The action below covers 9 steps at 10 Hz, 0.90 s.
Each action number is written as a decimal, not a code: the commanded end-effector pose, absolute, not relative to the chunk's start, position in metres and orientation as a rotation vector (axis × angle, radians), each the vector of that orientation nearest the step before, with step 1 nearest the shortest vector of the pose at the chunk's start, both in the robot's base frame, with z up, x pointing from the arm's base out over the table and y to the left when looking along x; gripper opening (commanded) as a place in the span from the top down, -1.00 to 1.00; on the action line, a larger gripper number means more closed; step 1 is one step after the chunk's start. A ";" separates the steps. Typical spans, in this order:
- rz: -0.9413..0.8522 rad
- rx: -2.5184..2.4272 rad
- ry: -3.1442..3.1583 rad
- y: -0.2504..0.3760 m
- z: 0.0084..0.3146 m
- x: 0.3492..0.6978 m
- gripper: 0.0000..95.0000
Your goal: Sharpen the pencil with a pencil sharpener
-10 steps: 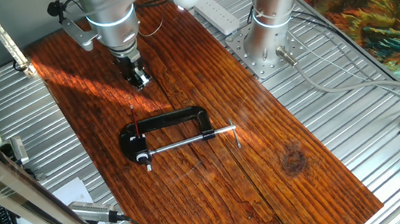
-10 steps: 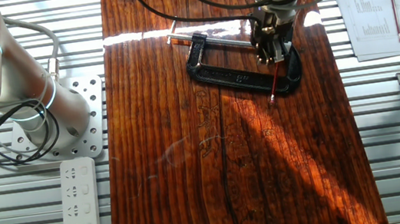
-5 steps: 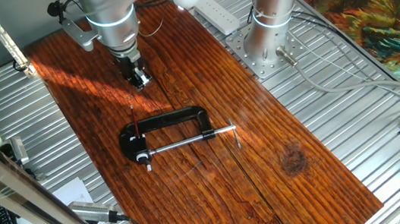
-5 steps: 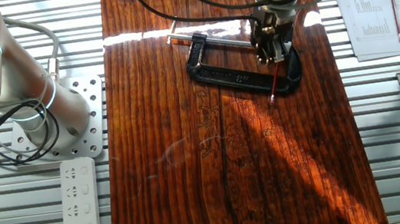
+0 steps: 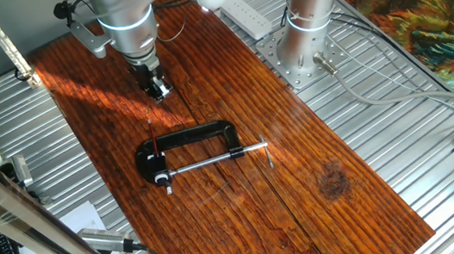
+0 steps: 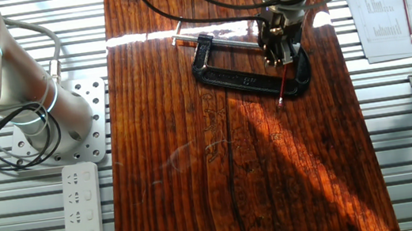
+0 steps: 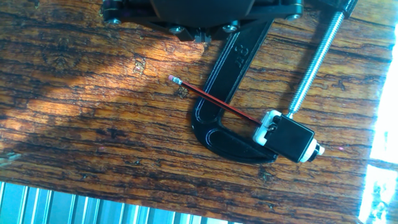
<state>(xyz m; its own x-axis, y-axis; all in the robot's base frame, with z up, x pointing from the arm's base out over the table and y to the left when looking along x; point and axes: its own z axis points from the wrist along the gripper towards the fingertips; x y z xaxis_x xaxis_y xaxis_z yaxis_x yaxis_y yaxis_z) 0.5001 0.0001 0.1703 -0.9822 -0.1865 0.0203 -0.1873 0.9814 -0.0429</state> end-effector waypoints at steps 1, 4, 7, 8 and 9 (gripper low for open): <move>0.070 0.293 -3.107 0.000 0.170 0.500 1.00; 0.070 0.293 -3.106 0.000 0.170 0.500 1.00; 0.069 0.301 -3.100 0.000 0.170 0.500 1.00; 0.069 0.299 -3.100 0.000 0.170 0.500 1.00; 0.069 0.298 -3.100 0.000 0.170 0.500 1.00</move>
<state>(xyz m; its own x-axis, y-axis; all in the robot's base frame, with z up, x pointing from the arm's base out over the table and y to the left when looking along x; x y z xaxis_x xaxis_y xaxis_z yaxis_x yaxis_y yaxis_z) 0.5005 0.0001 0.1701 -0.9815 -0.1891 0.0310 -0.1903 0.9809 -0.0411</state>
